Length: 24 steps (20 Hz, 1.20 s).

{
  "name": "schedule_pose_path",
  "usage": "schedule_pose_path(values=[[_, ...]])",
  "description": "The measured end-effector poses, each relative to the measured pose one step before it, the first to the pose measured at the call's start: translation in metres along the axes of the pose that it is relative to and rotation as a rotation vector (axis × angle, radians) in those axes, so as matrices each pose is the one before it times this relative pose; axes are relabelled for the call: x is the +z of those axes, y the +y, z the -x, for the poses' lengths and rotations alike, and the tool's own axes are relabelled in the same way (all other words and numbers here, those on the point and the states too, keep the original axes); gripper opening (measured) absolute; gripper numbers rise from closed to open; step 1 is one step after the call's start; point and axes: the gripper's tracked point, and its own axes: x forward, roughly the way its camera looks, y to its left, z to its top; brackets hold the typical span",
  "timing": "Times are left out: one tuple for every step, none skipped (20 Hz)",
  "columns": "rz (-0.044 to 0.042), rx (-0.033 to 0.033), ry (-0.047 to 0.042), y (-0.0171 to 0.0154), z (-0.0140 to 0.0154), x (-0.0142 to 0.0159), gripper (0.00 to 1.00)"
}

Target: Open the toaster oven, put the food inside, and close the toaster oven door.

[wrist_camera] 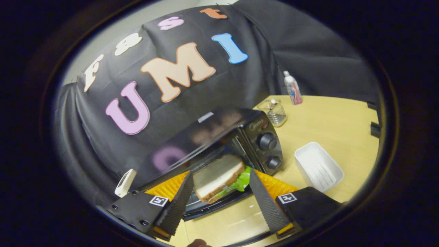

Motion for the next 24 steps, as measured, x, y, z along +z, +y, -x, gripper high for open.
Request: schedule_pose_path(values=[[0.03884, 0.00655, -0.01352, 0.0038, 0.0068, 0.00756, 0.99], [0.04378, 0.00272, -0.01049, 0.00237, 0.00801, 0.00679, 0.99], [0.0447, 0.00297, -0.01191, 0.00189, 0.00805, 0.00726, 0.99], [0.04996, 0.00321, -0.01572, 0.00284, 0.00855, 0.00877, 0.99], [0.043, -0.00579, -0.00943, -0.00023, 0.00748, 0.00579, 0.99], [0.04343, -0.01088, -0.01013, -0.0019, 0.00856, 0.00334, 0.99], [0.03376, -0.00965, -0.00202, -0.00237, 0.00816, 0.0021, 0.99], [0.02355, -0.00318, 0.0009, 0.00099, 0.00876, -0.00141, 0.99], [0.01805, -0.00764, 0.00436, -0.0019, 0.00625, -0.00305, 1.0], [0.01154, -0.01333, 0.00634, -0.0051, 0.00641, -0.00664, 1.0], [0.00509, -0.00922, 0.01376, -0.0064, 0.00598, -0.00561, 1.0], [0.00358, -0.00736, 0.01912, -0.00189, 0.00396, -0.01089, 1.0], [0.00448, -0.0064, 0.02052, -0.00209, 0.00439, -0.01045, 1.0], [0.00522, -0.00109, 0.02497, -0.00119, 0.00915, -0.01192, 1.0], [0.00633, 0.00133, 0.02591, -0.00102, 0.00692, -0.01235, 1.0], [0.00839, 0.00395, 0.02455, 0.00076, 0.00264, -0.01218, 1.0], [0.01577, 0.00168, 0.02359, -0.00027, 0.00351, -0.01097, 1.0], [0.01996, -0.00211, 0.02372, -0.00018, 0.00416, -0.01145, 1.0], [0.01666, 0.00054, 0.01976, 0.00035, 0.00266, -0.00984, 1.0], [0.00963, 0.00133, 0.02022, 0.00064, 0.00041, -0.01015, 1.0], [0.00776, -0.00193, 0.02363, -0.00067, -0.00049, -0.00954, 1.0], [0.00676, -0.00203, 0.02612, -0.00001, -0.00087, -0.012, 1.0], [0.00751, -0.00217, 0.02488, -0.00107, -0.00109, -0.01007, 1.0], [0.00737, -0.00235, 0.02099, -0.00147, -0.00061, -0.00968, 1.0]])
